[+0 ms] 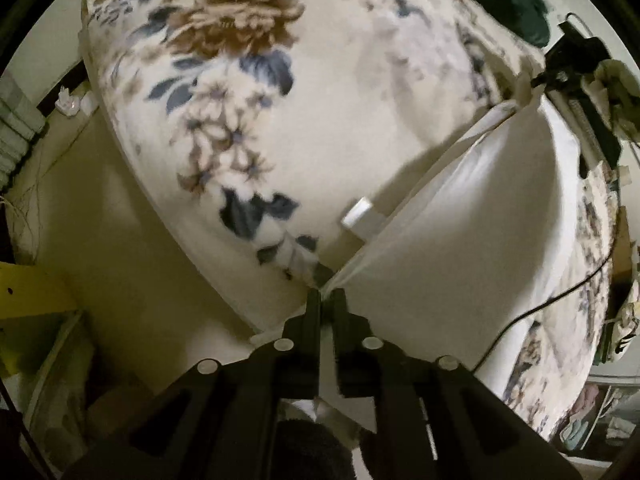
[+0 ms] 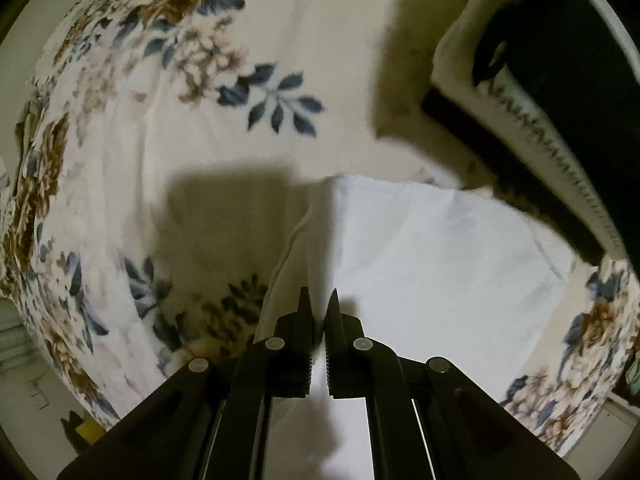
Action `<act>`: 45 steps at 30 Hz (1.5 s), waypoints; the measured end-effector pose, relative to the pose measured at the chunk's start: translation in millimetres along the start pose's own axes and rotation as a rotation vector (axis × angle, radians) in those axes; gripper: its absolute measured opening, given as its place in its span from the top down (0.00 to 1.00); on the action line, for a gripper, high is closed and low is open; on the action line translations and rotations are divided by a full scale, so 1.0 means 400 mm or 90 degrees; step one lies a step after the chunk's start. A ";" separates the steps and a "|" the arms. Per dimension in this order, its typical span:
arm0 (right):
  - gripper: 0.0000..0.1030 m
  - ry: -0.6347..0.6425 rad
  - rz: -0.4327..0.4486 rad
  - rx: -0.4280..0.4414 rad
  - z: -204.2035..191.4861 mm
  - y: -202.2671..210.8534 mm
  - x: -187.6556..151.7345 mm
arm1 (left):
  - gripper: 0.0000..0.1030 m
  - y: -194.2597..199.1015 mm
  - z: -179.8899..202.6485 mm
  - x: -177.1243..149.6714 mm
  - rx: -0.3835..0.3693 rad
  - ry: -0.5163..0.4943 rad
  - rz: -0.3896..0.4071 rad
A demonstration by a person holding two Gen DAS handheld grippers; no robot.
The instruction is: Fold small clothes
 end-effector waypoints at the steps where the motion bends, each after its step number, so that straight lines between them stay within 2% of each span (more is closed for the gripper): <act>1: 0.90 -0.006 0.002 0.012 0.004 -0.001 -0.004 | 0.94 0.002 0.001 -0.001 -0.003 -0.004 -0.002; 3: 0.75 -0.029 0.002 0.063 0.017 0.008 -0.029 | 0.93 0.018 0.009 0.001 0.000 -0.020 0.005; 4: 0.59 -0.047 0.007 0.090 0.028 0.022 -0.051 | 0.93 0.027 0.017 0.003 -0.001 -0.033 0.006; 5: 0.51 -0.061 0.017 0.112 0.040 0.038 -0.075 | 0.93 0.034 0.027 0.007 0.006 -0.045 0.008; 8: 0.42 -0.082 0.037 0.129 0.079 0.085 -0.166 | 0.91 0.064 0.076 0.036 0.025 -0.090 0.029; 10: 0.36 -0.083 0.048 0.127 0.108 0.113 -0.245 | 0.71 0.090 0.125 0.070 0.035 -0.125 0.059; 12: 0.30 -0.092 0.056 0.124 0.138 0.127 -0.323 | 0.39 0.112 0.178 0.113 0.034 -0.147 0.084; 13: 0.27 -0.098 0.057 0.122 0.154 0.128 -0.364 | 0.31 0.119 0.210 0.135 0.032 -0.155 0.097; 14: 0.25 -0.108 0.058 0.124 0.166 0.126 -0.400 | 0.19 0.124 0.240 0.156 0.031 -0.162 0.107; 15: 0.25 -0.123 0.060 0.131 0.185 0.121 -0.435 | 0.14 0.129 0.285 0.183 0.030 -0.171 0.120; 19: 0.25 -0.186 0.070 0.160 0.253 0.089 -0.525 | 0.14 0.137 0.449 0.270 0.008 -0.199 0.142; 24: 0.25 -0.266 0.090 0.206 0.344 0.067 -0.563 | 0.14 0.091 0.664 0.370 -0.033 -0.238 0.114; 30: 0.25 -0.296 0.149 0.241 0.432 0.056 -0.450 | 0.14 -0.070 0.854 0.477 -0.057 -0.297 0.052; 36: 0.25 -0.329 0.162 0.261 0.496 -0.005 -0.319 | 0.14 -0.258 0.974 0.566 -0.090 -0.331 -0.041; 39: 0.26 -0.357 0.163 0.272 0.516 -0.041 -0.288 | 0.16 -0.328 1.011 0.595 -0.137 -0.333 -0.105; 42: 0.26 -0.372 0.164 0.294 0.521 -0.075 -0.270 | 0.16 -0.362 1.042 0.603 -0.175 -0.361 -0.141; 43: 0.26 -0.375 0.164 0.295 0.519 -0.083 -0.270 | 0.18 -0.367 1.050 0.602 -0.184 -0.371 -0.147; 44: 0.26 -0.380 0.166 0.298 0.521 -0.090 -0.266 | 0.26 -0.371 1.060 0.602 -0.195 -0.382 -0.150; 45: 0.26 -0.389 0.171 0.305 0.526 -0.097 -0.259 | 0.45 -0.375 1.071 0.598 -0.204 -0.400 -0.152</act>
Point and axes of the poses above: each gripper's, at about its wrist camera, not at the fingertips, and y roughly against the way its jaws point, z to its right, x to its top, the point moved 5 cm from there along -y, roughly the way its jaws point, and after that the axes turned 13 degrees about y, right-handed, at the moved point
